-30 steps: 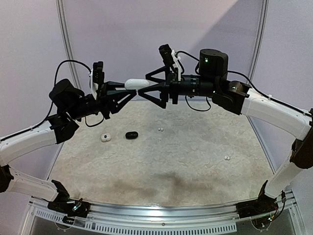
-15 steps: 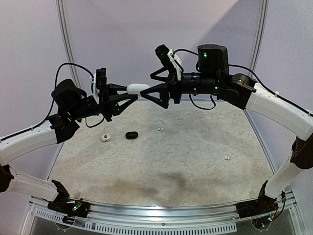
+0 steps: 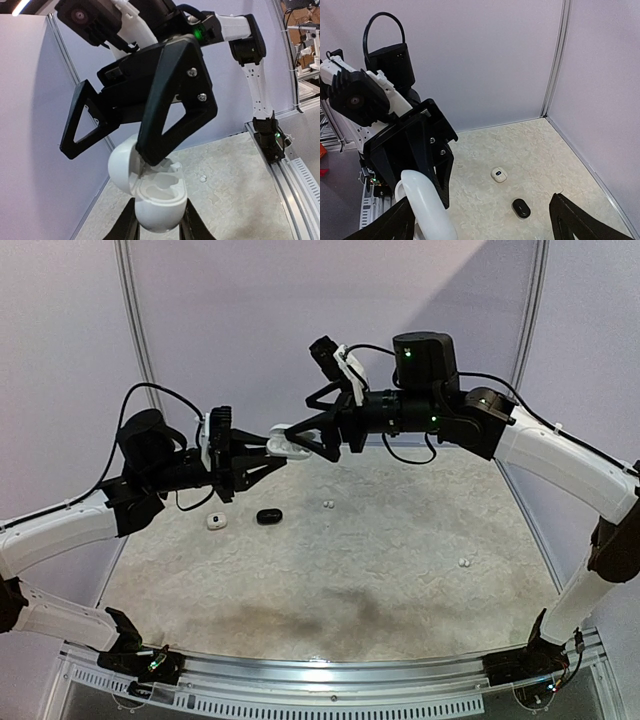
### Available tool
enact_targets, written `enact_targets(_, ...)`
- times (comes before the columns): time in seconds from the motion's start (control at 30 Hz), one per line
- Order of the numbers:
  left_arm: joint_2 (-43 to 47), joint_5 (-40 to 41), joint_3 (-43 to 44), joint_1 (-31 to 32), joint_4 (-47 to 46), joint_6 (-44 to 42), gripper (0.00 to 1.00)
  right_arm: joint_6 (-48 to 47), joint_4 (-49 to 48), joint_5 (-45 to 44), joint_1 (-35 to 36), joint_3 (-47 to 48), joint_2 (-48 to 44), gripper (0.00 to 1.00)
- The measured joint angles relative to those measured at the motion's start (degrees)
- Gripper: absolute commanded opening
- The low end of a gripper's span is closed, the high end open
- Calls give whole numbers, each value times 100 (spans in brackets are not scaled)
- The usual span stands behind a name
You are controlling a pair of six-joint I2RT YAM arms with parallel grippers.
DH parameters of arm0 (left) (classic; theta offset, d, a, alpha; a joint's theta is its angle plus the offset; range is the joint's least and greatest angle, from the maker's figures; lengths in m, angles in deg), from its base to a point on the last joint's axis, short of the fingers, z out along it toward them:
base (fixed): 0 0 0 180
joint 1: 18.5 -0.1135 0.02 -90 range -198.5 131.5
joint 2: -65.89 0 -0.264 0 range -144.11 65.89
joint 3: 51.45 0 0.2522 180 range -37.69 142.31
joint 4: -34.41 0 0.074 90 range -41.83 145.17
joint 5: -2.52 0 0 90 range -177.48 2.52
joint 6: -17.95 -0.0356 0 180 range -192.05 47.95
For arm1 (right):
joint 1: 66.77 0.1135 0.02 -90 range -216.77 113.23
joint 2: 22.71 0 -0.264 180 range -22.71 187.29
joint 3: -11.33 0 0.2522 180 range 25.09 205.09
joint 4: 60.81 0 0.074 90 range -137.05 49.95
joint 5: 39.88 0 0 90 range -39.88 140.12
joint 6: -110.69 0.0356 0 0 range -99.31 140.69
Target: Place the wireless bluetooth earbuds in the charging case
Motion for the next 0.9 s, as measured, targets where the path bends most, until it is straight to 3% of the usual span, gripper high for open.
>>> enact_targets(0.33,105,151,-164,2,229,-175,0,459,269,11,-7,175,302,91)
enact_targets(0.57,192,232,-367,11,216,479,0,839,787,140,-44,522,544,93)
enact_targets(0.9,107,678,-634,164,321,1110,0,1005,693,629,-166,1054,839,99)
